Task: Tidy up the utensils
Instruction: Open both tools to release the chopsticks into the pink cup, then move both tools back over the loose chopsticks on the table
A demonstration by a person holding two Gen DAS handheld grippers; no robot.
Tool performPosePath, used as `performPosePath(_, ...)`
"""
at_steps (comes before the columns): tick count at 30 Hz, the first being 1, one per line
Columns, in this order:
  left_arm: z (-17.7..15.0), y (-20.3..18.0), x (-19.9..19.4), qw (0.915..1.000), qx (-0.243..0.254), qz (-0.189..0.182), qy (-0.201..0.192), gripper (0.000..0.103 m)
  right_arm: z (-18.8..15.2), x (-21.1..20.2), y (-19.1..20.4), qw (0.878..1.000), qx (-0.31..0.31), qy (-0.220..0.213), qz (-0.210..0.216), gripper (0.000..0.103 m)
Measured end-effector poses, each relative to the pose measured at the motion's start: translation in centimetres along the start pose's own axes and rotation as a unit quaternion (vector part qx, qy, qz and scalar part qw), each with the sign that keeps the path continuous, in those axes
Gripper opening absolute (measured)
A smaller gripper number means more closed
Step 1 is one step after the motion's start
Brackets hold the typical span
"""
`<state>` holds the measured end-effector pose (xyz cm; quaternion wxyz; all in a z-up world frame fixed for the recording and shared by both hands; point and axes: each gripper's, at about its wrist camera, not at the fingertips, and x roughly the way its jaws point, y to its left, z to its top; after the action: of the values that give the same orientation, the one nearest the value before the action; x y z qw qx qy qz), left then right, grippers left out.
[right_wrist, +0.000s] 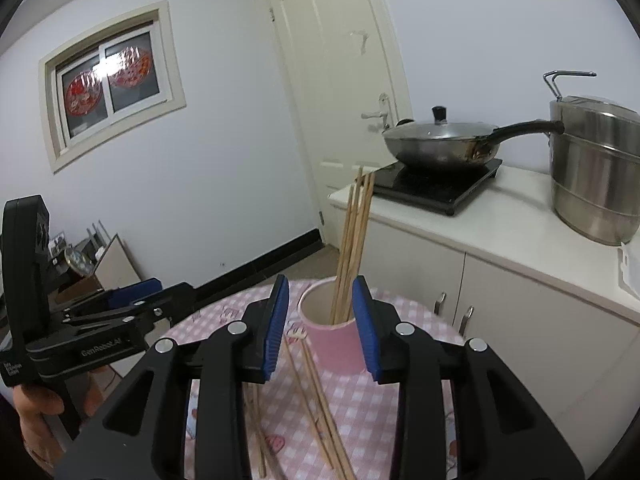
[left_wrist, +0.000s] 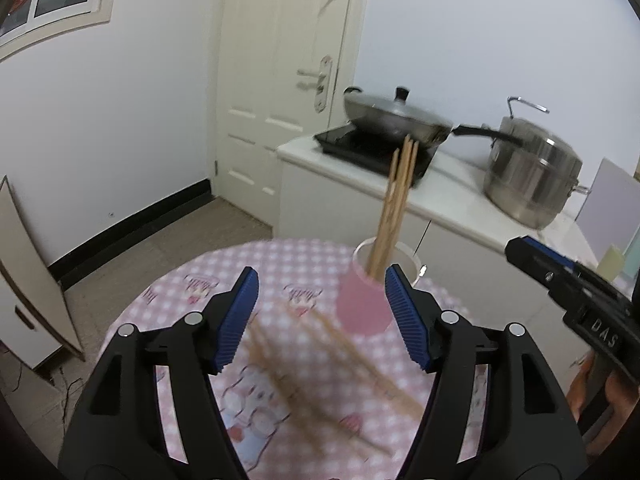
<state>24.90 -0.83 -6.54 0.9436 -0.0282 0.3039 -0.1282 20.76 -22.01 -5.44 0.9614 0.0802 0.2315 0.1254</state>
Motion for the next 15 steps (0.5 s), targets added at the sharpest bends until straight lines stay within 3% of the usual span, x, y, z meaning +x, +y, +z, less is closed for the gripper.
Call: performPosePath(15, -6.0, 5.6, 3.0, 0.9936, -0.067, 0.014, 0.09, 0.066, -6.1, 5.2, 3.6, 0.995, -0.017, 0.092, 0.03, 0.032)
